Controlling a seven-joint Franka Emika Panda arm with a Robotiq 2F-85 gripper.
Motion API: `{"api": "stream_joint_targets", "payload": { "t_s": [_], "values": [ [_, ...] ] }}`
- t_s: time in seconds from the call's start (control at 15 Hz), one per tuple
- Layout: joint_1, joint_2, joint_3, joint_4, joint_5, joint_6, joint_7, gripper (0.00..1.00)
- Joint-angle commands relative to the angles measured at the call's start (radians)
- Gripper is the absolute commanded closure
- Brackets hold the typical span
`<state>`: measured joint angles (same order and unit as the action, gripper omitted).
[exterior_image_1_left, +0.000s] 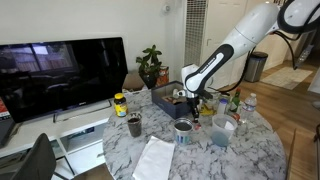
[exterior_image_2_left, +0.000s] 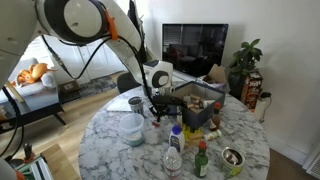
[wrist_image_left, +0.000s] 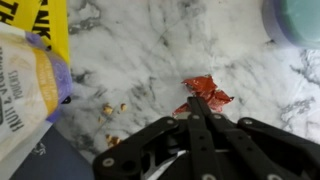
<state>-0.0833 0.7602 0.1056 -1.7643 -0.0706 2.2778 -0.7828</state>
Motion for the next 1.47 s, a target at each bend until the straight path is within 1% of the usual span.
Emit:
{"api": "stream_joint_targets", "payload": {
  "t_s": [0.0,0.2,0.4,0.6,0.8,0.93,1.0,1.27,1.33,1.4],
  "values": [
    [-0.025,-0.132,0.009,-0.119,-0.018,0.014,-0.039,1.0],
    [-0.031,-0.269,-0.001,-0.241,-0.044,0.033,-0.09,1.0],
    [-0.052,-0.402,-0.003,-0.373,-0.049,0.048,-0.184,1.0],
    [-0.079,-0.532,0.007,-0.515,0.003,0.092,-0.338,1.0],
    [-0.078,-0.65,0.004,-0.638,0.068,0.13,-0.489,1.0],
    [-0.058,-0.702,-0.008,-0.689,0.11,0.12,-0.568,1.0],
    [-0.044,-0.718,-0.014,-0.703,0.131,0.114,-0.584,1.0],
    [0.001,-0.751,-0.027,-0.736,0.148,0.089,-0.632,1.0],
    [0.009,-0.754,-0.029,-0.74,0.15,0.09,-0.631,0.74],
    [0.016,-0.756,-0.031,-0.742,0.153,0.091,-0.631,0.72]
  ]
}}
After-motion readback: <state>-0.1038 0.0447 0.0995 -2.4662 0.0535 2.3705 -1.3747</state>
